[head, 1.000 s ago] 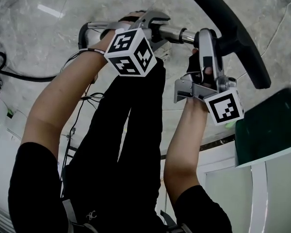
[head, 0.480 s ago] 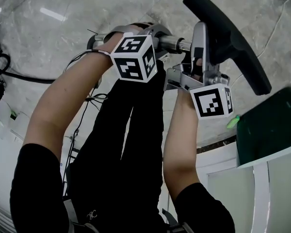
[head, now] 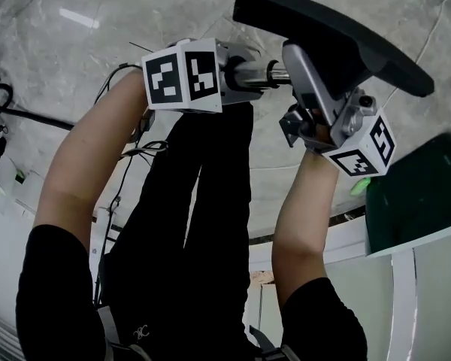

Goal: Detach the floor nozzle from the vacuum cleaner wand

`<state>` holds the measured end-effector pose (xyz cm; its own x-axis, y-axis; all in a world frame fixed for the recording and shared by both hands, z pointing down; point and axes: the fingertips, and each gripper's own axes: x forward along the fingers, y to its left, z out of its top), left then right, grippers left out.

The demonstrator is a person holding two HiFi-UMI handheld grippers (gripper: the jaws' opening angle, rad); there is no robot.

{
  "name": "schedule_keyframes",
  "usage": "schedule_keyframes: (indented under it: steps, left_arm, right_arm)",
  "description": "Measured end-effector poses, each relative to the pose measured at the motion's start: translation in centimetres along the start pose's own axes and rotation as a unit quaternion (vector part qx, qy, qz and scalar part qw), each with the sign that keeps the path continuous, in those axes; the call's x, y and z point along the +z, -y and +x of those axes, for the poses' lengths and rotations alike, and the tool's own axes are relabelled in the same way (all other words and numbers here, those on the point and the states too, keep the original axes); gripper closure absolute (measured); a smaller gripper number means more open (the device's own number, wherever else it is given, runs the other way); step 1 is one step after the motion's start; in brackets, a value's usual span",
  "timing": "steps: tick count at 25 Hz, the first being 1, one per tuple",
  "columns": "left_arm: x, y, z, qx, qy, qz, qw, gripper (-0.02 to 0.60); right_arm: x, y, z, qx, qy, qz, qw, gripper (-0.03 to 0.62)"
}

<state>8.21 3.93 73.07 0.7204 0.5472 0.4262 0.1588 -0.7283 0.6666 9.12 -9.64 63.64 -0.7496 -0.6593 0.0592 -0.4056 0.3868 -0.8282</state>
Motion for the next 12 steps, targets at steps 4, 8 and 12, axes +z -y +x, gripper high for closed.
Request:
schedule_keyframes:
  steps: [4,8,12]
  left_arm:
    - [-0.9,-2.0,0.1,0.094,-0.004,-0.022,0.9954,0.495]
    - [-1.8,-2.5,0.3,0.089,-0.005,-0.027,0.9957,0.495]
    - [-2.4,-0.8,0.1,0.017,0.007,-0.052,0.9985,0.495]
  right_arm:
    - [-0.3,3.3,0.5,-0.135,-0.015,0.057,0.989,0.471]
    - [-0.7,6.8,-0.6,-0.332,0.004,0.118,0.936,0.476]
    - [-1.3,4.7,0.8,-0.209,-0.015,0.081,0.975,0.477]
